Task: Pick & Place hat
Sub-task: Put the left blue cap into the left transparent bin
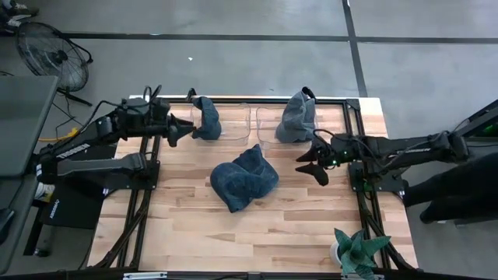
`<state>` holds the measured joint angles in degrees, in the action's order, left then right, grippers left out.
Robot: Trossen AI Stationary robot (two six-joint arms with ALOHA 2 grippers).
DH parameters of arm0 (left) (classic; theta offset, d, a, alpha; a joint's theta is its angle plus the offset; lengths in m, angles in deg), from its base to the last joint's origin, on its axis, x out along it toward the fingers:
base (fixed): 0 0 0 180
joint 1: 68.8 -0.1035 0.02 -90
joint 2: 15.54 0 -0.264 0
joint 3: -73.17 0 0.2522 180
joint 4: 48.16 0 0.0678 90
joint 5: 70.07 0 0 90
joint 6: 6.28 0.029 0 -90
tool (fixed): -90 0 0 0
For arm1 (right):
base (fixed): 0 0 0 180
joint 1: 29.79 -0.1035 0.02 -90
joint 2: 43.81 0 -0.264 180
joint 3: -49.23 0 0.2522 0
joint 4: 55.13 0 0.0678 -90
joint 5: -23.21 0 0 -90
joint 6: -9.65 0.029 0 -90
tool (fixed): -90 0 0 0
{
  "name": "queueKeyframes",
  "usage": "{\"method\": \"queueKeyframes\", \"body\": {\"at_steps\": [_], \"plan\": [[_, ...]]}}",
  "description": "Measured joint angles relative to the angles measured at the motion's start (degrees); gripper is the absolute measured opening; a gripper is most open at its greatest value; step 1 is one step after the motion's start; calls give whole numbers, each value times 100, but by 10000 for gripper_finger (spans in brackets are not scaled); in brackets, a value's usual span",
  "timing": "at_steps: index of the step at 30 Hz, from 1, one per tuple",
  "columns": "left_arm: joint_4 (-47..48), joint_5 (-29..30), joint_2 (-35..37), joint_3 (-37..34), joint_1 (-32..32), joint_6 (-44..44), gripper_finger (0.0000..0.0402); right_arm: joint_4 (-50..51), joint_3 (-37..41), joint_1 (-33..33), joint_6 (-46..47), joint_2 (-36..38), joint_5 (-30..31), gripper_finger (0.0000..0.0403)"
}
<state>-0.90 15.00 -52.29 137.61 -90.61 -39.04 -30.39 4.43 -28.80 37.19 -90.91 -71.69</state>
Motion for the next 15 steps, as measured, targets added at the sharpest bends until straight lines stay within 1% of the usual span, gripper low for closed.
{"method": "queueKeyframes", "body": {"at_steps": [3, 6, 10, 15], "plan": [[-2, 158, -37, 0, 451, 4, 156, -384, 8, -265, 613, -228, 335, 209], [10, 301, -23, -1, 867, 92, 156, -964, 8, -589, 969, -665, 614, 209], [-54, 610, -20, -181, 1399, 101, 156, -1743, 8, -931, 1372, -1512, 917, 209], [-69, 943, -20, -616, 1947, 74, 156, -2890, 8, -1153, 2120, -2547, 1353, 209]]}}
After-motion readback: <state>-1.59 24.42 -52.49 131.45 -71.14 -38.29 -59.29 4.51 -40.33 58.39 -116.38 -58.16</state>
